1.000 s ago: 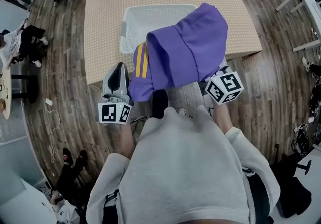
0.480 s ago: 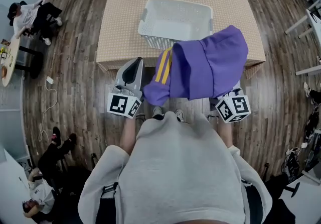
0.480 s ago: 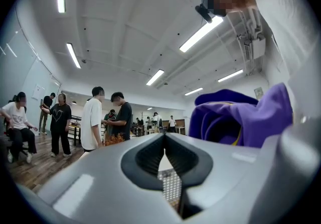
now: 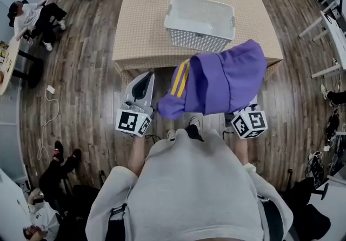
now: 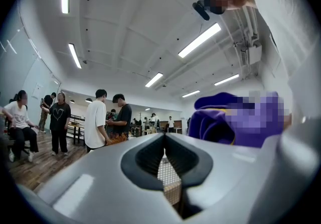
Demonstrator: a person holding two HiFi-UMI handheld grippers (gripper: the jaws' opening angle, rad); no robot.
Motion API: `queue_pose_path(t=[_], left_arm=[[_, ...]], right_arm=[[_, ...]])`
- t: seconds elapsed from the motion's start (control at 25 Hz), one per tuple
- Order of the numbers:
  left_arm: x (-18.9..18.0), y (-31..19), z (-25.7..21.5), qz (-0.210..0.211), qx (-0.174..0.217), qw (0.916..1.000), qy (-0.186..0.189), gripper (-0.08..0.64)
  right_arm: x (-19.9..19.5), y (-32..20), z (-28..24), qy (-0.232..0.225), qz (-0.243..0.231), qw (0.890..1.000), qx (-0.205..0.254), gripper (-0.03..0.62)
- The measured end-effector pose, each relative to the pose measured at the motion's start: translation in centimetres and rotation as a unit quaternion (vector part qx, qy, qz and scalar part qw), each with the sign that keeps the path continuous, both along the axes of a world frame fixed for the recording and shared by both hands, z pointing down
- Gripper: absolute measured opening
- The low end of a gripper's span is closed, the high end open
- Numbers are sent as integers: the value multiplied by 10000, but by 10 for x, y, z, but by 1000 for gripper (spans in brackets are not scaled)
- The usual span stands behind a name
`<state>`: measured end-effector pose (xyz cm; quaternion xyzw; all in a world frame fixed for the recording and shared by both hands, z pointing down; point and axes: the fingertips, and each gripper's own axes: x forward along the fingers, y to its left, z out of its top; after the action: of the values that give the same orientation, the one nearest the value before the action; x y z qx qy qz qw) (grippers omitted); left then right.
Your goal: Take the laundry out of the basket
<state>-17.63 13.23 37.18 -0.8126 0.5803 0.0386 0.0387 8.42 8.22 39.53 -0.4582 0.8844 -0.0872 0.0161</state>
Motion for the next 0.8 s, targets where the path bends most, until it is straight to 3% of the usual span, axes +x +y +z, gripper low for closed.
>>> queue_pose_path(t=[0.4, 0.8], left_arm=[[-7, 57, 0, 46, -17, 10000, 73, 8], [13, 71, -6, -7, 93, 9999, 96, 8]], right_arm=[[-11, 64, 2, -27, 26, 10000, -67, 224], [14, 72, -3, -4, 43, 10000, -36, 224]])
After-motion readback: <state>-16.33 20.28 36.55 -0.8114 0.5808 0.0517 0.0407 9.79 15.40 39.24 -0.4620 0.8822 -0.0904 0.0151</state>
